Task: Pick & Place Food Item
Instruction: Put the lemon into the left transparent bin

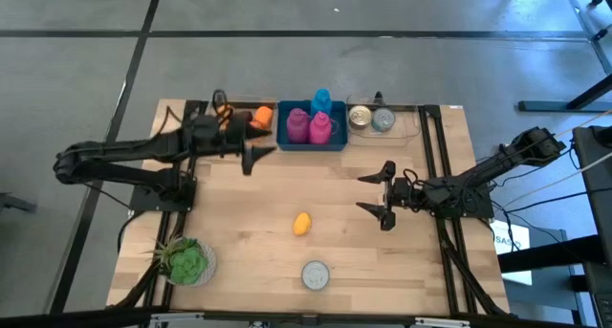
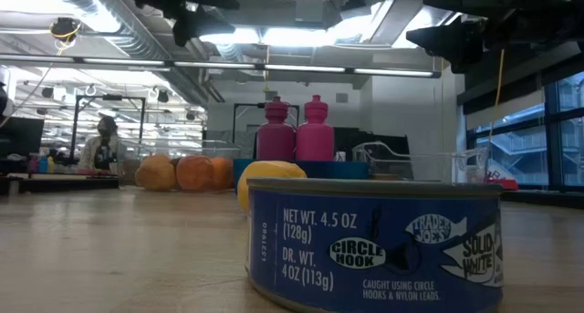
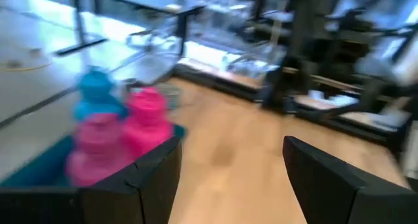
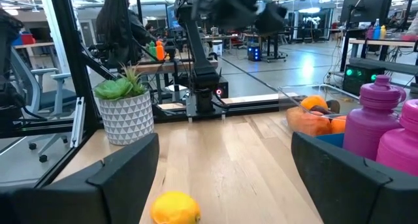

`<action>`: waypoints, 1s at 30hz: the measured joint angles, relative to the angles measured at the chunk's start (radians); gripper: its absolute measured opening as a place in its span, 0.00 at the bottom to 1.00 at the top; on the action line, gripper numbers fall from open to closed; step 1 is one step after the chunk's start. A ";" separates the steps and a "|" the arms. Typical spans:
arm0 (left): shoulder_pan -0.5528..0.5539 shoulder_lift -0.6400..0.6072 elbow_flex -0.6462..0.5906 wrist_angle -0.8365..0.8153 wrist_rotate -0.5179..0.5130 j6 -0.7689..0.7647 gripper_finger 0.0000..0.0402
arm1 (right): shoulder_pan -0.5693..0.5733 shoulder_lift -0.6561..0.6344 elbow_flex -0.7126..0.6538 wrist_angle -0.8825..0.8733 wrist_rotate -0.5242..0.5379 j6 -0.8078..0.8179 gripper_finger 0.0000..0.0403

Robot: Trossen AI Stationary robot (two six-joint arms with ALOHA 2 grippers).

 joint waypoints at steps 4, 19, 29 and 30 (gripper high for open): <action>-0.081 -0.014 -0.105 0.143 0.011 -0.053 0.64 | -0.005 0.000 0.000 -0.003 0.000 0.004 0.86; -0.241 -0.009 -0.225 0.204 0.014 -0.102 0.64 | -0.046 0.000 0.000 -0.009 0.000 0.037 0.86; -0.284 0.085 -0.226 0.384 -0.105 -0.028 0.64 | -0.046 0.000 0.000 -0.008 0.000 0.038 0.86; -0.302 0.093 -0.226 0.434 -0.124 0.021 0.64 | -0.046 0.000 0.000 -0.008 0.000 0.042 0.86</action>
